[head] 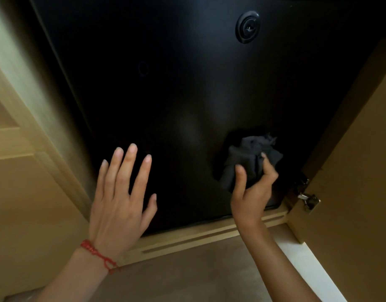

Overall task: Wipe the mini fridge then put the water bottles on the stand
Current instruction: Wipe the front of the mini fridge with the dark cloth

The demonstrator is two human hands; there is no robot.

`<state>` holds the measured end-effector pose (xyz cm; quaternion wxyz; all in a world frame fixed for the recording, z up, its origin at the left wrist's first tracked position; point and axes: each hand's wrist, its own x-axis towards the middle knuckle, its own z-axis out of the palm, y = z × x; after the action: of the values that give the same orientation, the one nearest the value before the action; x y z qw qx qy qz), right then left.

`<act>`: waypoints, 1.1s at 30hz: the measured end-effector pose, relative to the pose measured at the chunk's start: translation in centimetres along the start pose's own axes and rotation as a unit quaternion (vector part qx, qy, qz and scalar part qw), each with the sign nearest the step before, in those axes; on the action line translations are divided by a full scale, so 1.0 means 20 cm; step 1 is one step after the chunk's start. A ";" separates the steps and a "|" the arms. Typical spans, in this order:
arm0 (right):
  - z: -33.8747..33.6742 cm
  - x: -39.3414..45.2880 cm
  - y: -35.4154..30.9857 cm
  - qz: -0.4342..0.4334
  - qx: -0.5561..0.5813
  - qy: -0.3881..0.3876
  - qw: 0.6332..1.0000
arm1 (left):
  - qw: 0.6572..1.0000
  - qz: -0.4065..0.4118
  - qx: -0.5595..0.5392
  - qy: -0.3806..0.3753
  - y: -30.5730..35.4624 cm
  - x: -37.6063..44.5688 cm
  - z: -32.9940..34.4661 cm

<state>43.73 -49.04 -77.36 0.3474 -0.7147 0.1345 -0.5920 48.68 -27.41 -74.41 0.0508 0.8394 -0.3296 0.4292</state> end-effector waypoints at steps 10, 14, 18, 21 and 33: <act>0.05 -0.14 -0.03 -0.004 0.025 -0.046 0.999 | 0.999 0.015 0.017 -0.025 -0.03 -0.03 0.00; 0.11 0.03 -0.25 -0.062 0.044 -0.015 0.997 | 0.999 0.016 0.014 -0.027 -0.03 -0.03 -0.02; 0.16 0.05 -0.36 -0.066 0.045 0.005 0.997 | 1.000 0.006 0.012 -0.026 -0.04 -0.05 -0.03; 0.16 -0.04 -0.30 -0.035 0.027 -0.005 0.999 | 0.999 0.003 0.012 -0.035 -0.05 -0.06 -0.03; 0.11 -0.36 -0.16 0.175 0.043 -0.072 0.981 | 0.996 0.008 0.005 -0.092 -0.06 -0.14 -0.04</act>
<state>43.25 -41.67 -80.89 0.4849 -0.7055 0.2068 -0.4737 47.70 -24.75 -75.77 0.0127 0.8728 -0.3379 0.3518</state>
